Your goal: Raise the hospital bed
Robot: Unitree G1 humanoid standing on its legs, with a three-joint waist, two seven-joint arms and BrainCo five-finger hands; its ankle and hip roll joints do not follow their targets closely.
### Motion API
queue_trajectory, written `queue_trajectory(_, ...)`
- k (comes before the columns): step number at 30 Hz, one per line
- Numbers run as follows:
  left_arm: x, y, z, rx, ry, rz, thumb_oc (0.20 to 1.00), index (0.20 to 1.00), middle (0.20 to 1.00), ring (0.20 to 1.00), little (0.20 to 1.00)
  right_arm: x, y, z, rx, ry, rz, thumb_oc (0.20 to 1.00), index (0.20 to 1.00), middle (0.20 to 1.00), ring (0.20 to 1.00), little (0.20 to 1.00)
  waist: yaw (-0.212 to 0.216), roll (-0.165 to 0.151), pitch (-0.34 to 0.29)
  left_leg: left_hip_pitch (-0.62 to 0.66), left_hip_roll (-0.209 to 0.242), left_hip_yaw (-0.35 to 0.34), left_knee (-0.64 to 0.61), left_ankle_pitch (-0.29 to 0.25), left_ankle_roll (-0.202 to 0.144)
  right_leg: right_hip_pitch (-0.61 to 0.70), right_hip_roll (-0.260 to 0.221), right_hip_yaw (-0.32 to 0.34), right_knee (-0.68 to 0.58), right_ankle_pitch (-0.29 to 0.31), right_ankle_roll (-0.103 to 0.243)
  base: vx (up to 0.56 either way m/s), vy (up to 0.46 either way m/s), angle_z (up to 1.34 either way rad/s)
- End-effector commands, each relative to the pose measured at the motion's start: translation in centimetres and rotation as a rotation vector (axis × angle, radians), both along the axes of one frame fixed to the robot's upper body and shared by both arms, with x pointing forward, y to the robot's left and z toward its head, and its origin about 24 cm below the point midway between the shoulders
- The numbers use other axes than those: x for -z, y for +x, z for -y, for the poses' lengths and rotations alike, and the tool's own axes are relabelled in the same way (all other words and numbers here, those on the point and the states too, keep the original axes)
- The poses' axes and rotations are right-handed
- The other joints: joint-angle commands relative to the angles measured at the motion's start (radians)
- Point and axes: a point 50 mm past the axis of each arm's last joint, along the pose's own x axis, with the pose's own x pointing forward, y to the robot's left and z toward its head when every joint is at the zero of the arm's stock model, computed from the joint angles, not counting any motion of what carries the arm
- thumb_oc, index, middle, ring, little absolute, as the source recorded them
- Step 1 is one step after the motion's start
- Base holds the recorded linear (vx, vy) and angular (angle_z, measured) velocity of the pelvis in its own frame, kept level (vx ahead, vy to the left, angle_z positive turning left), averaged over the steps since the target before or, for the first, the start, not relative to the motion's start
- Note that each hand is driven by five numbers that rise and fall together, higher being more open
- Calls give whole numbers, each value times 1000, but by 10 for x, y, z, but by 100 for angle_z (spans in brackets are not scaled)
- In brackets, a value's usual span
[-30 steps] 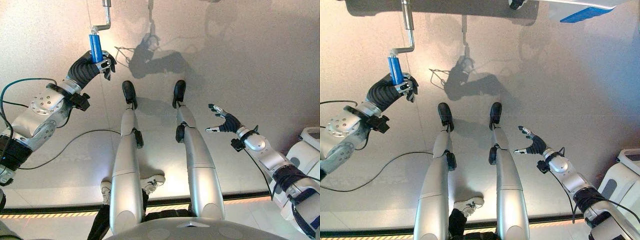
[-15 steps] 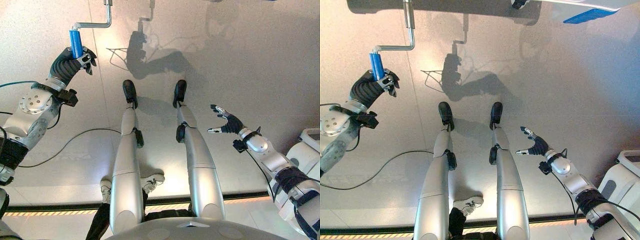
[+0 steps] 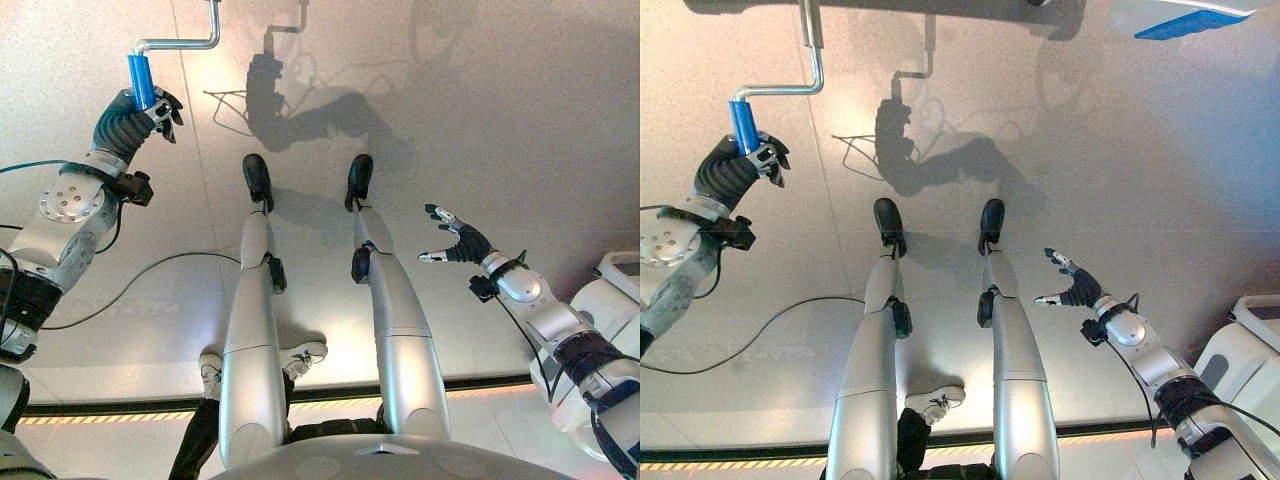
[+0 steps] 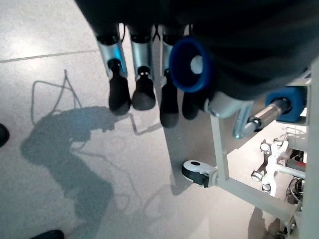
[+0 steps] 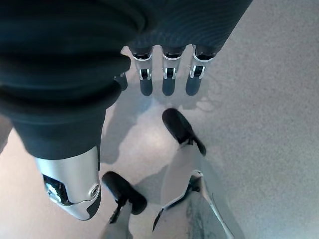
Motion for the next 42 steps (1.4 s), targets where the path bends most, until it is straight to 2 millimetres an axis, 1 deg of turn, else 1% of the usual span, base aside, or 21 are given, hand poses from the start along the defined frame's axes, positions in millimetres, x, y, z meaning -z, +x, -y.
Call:
queue_trajectory(1, -22, 2, 22, 79, 52, 124, 200, 200, 200, 200, 200, 13, -17, 3, -25, -35, -43, 1000, 1000, 1000, 1000, 1000, -30, 11, 3, 50, -38, 1, 155, -195, 13, 37, 34, 29, -26, 49, 106, 0, 0, 0)
queue_trajectory(3, -24, 4, 23, 77, 60, 127, 200, 200, 200, 200, 200, 12, -16, 3, -25, -34, -40, 1000, 1000, 1000, 1000, 1000, -30, 10, 4, 49, -37, 1, 158, -196, 14, 35, 35, 30, -25, 49, 106, 0, 0, 0)
queue_trajectory(10, -38, 23, 28, 24, 61, 156, 200, 200, 200, 200, 200, 12, -14, -3, -40, -23, -47, 1000, 1000, 1000, 1000, 1000, -45, 5, 8, 42, -33, 4, 162, -196, 11, 25, 38, 35, -21, 50, 105, 0, 0, 0)
queue_trajectory(16, -39, 29, 29, 10, 45, 159, 200, 200, 200, 200, 200, 12, -14, -4, -45, -23, -49, 1000, 1000, 1000, 1000, 1000, -49, 3, 10, 36, -32, 2, 164, -196, 10, 22, 40, 36, -21, 50, 106, 0, 0, 0)
queue_trajectory(19, -36, 35, 29, -18, 37, 144, 200, 200, 200, 200, 200, 12, -14, -3, -45, -27, -51, 1000, 1000, 1000, 1000, 1000, -54, 0, 12, 25, -29, -1, 172, -198, 11, 12, 42, 38, -14, 47, 104, 2, -11, -1)
queue_trajectory(26, -33, 41, 31, -39, 28, 133, 200, 200, 200, 200, 200, 11, -12, -5, -49, -24, -46, 1000, 1000, 1000, 1000, 1000, -59, -4, 12, 13, -27, -2, 183, -203, 11, -2, 43, 39, -1, 45, 103, 0, -5, 0)
queue_trajectory(34, -40, 52, 47, -25, 28, 149, 200, 200, 200, 200, 200, 9, -8, -8, -64, -28, -44, 1000, 1000, 1000, 1000, 1000, -66, -6, 12, 7, -22, -1, 185, -206, 10, -14, 48, 41, 7, 42, 101, 0, 0, 0)
queue_trajectory(39, -37, 58, 52, -30, 27, 134, 200, 200, 200, 200, 200, 9, -7, -9, -68, -32, -45, 1000, 1000, 1000, 1000, 1000, -73, -9, 12, 6, -18, 3, 189, -209, 9, -19, 51, 45, 11, 38, 100, 0, 0, 0)
queue_trajectory(42, -37, 61, 59, -17, 33, 134, 200, 200, 200, 200, 200, 9, -6, -9, -65, -37, -44, 1000, 1000, 1000, 1000, 1000, -77, -7, 12, 3, -16, 4, 197, -213, 9, -24, 53, 46, 17, 36, 98, 0, 0, 0)
